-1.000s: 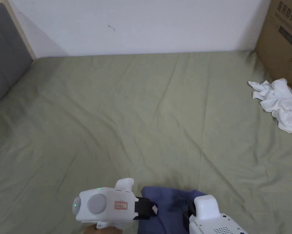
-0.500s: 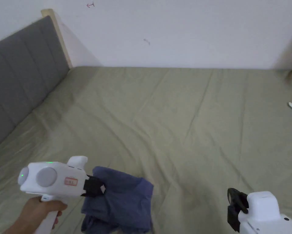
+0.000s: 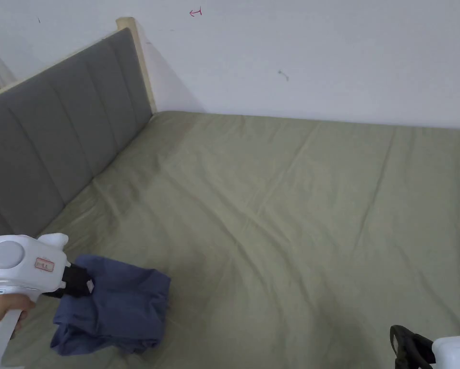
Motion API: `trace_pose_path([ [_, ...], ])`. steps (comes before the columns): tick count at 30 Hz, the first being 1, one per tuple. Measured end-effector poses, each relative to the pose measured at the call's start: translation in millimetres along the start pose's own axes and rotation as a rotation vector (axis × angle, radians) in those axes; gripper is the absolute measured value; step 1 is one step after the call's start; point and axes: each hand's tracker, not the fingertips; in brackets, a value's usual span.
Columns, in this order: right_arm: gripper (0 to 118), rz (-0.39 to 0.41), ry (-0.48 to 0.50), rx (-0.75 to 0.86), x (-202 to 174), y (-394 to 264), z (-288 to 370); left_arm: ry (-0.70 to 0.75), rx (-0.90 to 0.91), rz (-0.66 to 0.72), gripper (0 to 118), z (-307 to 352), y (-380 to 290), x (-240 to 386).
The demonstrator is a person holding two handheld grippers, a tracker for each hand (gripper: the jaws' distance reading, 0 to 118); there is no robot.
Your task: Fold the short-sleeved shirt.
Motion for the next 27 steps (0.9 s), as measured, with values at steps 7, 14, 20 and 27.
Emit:
trace_pose_path([
  [7,3,0.017,-0.003,-0.023,-0.2,0.8,-4.2,0.056,-0.031,0.046,40,-19.8,-0.3,1.2],
  [14,3,0.007,-0.018,0.016,11.6,13.2,19.6,0.067,0.087,0.111,105,20.6,-5.3,19.7],
  [20,3,0.005,-0.037,0.103,27.6,39.6,58.9,0.05,0.289,0.063,106,88.3,-21.4,62.7],
  [27,3,0.027,-0.079,0.206,47.2,82.8,114.2,0.041,0.598,-0.029,106,176.5,-45.7,137.1],
])
